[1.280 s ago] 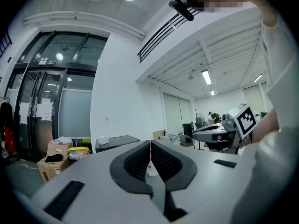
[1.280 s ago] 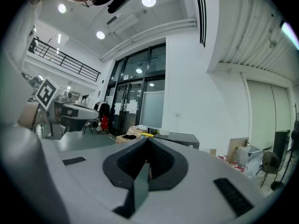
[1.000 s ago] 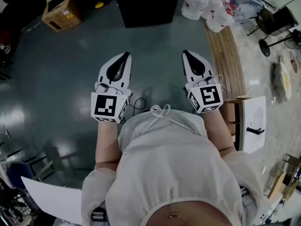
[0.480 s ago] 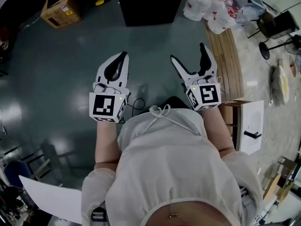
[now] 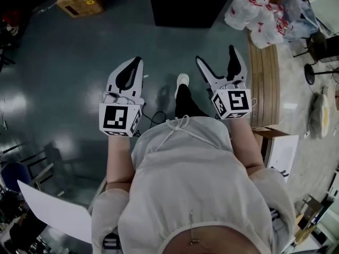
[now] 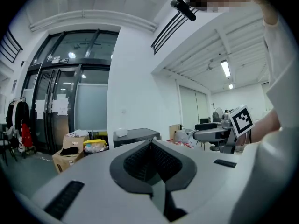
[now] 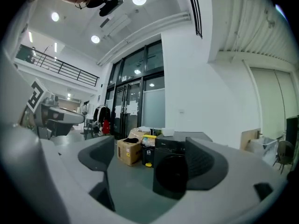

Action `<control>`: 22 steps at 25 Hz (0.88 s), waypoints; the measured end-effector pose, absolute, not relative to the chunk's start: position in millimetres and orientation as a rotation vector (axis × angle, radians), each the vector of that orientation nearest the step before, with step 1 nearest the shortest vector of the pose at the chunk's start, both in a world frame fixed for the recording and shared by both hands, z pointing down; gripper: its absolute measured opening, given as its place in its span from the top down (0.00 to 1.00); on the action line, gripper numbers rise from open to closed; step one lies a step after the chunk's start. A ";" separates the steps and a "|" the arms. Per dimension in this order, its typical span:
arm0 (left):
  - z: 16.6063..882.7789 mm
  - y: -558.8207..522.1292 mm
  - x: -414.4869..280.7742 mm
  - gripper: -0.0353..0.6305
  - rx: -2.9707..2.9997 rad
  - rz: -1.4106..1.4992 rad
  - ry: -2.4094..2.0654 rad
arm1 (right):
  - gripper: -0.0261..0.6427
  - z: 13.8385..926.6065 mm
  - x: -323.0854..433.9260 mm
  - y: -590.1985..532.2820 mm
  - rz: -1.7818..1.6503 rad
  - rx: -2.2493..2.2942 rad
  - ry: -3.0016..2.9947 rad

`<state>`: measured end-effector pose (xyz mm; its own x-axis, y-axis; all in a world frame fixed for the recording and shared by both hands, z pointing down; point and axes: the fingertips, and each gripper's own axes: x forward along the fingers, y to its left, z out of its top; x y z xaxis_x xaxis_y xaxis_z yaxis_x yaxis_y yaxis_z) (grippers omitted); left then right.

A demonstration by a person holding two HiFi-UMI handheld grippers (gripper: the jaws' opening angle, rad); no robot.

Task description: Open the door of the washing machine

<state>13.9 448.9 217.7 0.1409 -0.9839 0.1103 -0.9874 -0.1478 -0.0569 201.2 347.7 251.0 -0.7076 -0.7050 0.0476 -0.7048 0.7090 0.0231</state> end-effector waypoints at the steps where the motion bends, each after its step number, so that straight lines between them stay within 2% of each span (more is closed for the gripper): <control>1: 219.2 437.4 7.4 0.91 2.338 0.198 -2.045 | 0.26 253.1 193.7 333.0 0.003 1.167 -2.865; 15: 216.8 216.2 -75.0 0.91 2.226 0.236 -2.165 | 0.26 265.0 103.3 90.8 0.075 1.030 -2.850; 22: 232.6 149.6 -108.9 0.91 2.175 0.268 -2.188 | 0.26 285.4 74.6 11.9 0.153 1.021 -2.796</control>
<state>-108.9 149.6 232.6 -0.0129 -0.9882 0.1529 -0.9959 -0.0010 -0.0907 74.6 11.9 285.4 -0.7541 -0.6301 0.1851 -0.6466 0.7618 -0.0410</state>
